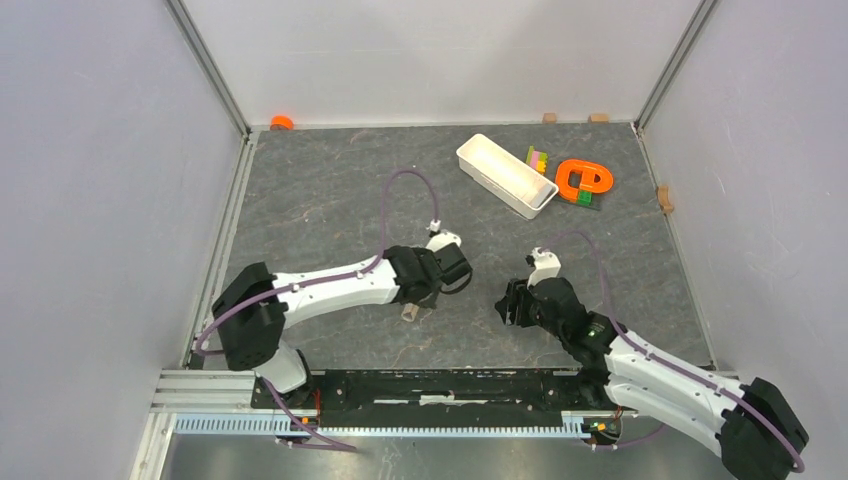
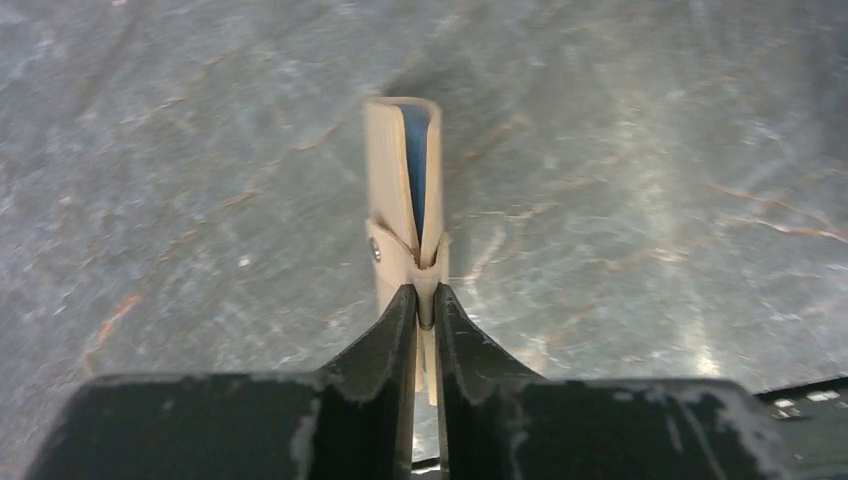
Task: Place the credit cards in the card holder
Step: Open the card holder at the center of the board.
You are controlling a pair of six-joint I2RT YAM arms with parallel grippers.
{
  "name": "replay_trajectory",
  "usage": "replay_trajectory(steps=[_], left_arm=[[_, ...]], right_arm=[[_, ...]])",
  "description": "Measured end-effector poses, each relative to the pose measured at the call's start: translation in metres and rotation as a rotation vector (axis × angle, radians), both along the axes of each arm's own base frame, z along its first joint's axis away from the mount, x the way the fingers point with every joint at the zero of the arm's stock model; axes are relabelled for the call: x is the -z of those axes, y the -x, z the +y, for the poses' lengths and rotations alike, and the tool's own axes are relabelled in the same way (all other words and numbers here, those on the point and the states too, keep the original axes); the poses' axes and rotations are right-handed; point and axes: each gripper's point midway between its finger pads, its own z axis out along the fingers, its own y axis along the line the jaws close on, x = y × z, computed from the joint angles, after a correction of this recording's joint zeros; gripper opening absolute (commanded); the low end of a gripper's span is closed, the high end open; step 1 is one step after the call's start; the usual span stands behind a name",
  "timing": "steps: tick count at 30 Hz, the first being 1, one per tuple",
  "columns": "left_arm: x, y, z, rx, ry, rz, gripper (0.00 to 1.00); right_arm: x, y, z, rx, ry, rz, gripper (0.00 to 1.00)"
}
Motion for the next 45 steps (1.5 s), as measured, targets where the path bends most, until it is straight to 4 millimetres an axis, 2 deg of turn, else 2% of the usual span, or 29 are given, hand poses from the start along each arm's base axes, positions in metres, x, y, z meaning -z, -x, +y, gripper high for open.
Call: replay_trajectory(steps=[1,4,10,14,17,21,24,27,30,34,38,42,45], left_arm=[[0.001,0.003,-0.008,0.02,0.005,0.004,0.24],[0.008,0.014,-0.032,0.072,0.034,0.036,0.47],[0.023,0.041,-0.072,0.158,0.133,0.123,0.69],[0.012,0.05,-0.092,0.206,0.247,0.146,0.83],[-0.014,0.05,-0.093,0.233,0.318,0.125,0.89],[-0.053,0.04,-0.08,0.241,0.431,0.075,0.9],[-0.057,0.026,-0.055,0.185,0.492,0.071,0.85],[-0.034,0.011,-0.02,0.082,0.505,0.097,0.82],[-0.004,0.007,0.005,0.001,0.501,0.149,0.81],[0.012,0.011,0.012,-0.02,0.505,0.193,0.71],[0.022,0.007,0.011,-0.024,0.482,0.193,0.64],[0.036,0.005,0.017,-0.026,0.425,0.203,0.63],[0.041,0.005,0.018,-0.017,0.408,0.208,0.63]], right_arm=[[-0.002,-0.001,-0.002,0.007,0.002,-0.007,0.62],[-0.008,-0.004,-0.008,0.035,0.01,-0.034,0.65],[-0.02,-0.01,-0.018,0.082,0.032,-0.07,0.68],[-0.026,-0.011,-0.021,0.094,0.031,-0.088,0.72],[-0.029,-0.011,-0.016,0.072,0.019,-0.098,0.72],[-0.036,-0.009,0.007,-0.041,-0.038,-0.109,0.69],[-0.038,-0.005,0.028,-0.137,-0.086,-0.103,0.63],[-0.032,0.001,0.046,-0.225,-0.116,-0.068,0.61],[-0.024,0.01,0.061,-0.311,-0.143,-0.019,0.6],[-0.019,0.02,0.081,-0.448,-0.158,0.033,0.58],[-0.033,0.016,0.106,-0.576,-0.168,0.021,0.58],[-0.044,0.009,0.126,-0.671,-0.18,-0.004,0.57],[-0.041,0.007,0.136,-0.72,-0.18,0.006,0.56]])
